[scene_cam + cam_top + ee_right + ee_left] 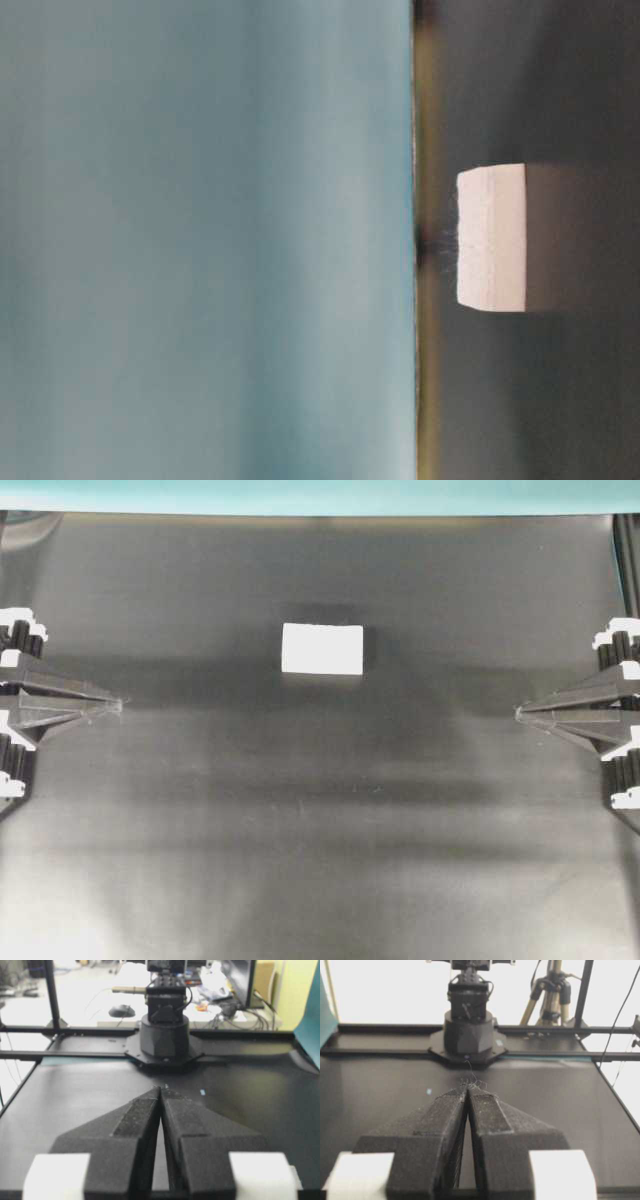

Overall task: Push the sponge with the left arm to wipe the table.
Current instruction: 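Move the left gripper toward the white sponge at table center, then lower the left gripper onto the white sponge and close on it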

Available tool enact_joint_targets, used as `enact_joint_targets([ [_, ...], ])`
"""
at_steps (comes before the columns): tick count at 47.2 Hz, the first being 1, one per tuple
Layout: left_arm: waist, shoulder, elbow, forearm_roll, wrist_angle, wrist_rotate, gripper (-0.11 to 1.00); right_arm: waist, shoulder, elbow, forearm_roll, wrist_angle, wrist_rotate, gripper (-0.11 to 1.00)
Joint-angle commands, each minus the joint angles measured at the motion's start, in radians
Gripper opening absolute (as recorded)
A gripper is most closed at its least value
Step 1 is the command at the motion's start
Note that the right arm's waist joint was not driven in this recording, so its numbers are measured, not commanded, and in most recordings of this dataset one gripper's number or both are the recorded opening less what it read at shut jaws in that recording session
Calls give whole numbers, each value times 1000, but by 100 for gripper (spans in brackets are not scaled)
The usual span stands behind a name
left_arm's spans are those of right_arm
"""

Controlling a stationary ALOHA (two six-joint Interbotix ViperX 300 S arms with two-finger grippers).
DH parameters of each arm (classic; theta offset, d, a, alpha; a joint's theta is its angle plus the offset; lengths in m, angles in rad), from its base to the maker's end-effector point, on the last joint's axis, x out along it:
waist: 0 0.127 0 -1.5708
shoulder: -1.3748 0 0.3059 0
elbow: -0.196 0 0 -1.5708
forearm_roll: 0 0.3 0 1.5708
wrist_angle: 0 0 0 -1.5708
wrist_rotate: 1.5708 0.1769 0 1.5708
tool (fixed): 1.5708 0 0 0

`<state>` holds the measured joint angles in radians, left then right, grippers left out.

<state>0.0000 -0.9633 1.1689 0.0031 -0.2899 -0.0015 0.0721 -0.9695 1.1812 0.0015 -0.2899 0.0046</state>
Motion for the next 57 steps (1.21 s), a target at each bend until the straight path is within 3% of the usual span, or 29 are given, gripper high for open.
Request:
enact_joint_targets([
  [1, 0, 46, -9, 40, -17, -29, 5, 0, 12, -2, 0, -5, -6, 3],
  [4, 5, 81, -17, 40, -23, -52, 9, 0, 9, 8, 0, 9, -11, 6],
  [8, 17, 129, -32, 40, -32, -83, 2, 0, 9, 8, 0, 43, -9, 0],
  [20, 104, 356, -110, 40, -77, -123, 1, 0, 9, 14, 2, 92, 2, 0],
  [32, 163, 684, -313, 40, -87, -184, 2, 0, 9, 37, 2, 72, 3, 0],
  [40, 187, 856, -460, 40, -14, -216, 6, 0, 14, 48, 2, 55, 5, 0],
  [50, 255, 1025, -617, 40, 94, -301, 22, 0, 15, 61, 2, 44, 18, 0],
  [57, 284, 1120, -698, 40, 150, -324, 49, 0, 15, 66, 2, 43, 17, 0],
])
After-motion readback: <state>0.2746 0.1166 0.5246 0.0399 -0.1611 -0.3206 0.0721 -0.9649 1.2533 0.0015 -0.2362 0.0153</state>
